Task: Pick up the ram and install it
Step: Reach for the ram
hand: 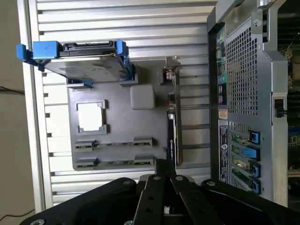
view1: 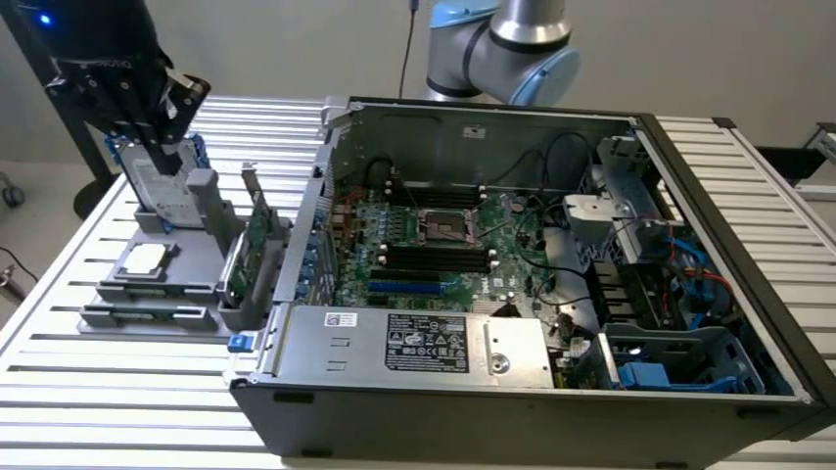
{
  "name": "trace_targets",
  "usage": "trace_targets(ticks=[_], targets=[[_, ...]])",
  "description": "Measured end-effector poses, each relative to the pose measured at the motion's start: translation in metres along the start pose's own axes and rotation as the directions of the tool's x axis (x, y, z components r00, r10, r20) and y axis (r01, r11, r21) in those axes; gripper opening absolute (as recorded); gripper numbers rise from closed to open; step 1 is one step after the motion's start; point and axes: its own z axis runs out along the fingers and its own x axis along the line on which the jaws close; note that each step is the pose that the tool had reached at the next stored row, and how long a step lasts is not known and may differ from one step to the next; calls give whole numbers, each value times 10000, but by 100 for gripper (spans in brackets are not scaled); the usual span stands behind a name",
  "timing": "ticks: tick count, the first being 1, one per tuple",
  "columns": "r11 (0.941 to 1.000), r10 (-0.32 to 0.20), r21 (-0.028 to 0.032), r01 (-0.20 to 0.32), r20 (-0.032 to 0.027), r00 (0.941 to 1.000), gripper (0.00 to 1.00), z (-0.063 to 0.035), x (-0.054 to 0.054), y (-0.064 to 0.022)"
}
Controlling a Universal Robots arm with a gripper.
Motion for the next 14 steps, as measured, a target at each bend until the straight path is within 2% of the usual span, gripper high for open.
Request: trace_targets(ticks=[7,10,14], targets=[[10000,-5,4,5,0,10000,11,9,267,-42],[10000,-15,3,15,-1,10000,11,15,320,-68],[10000,-54,2,54,-2,10000,11,14,333,-137]])
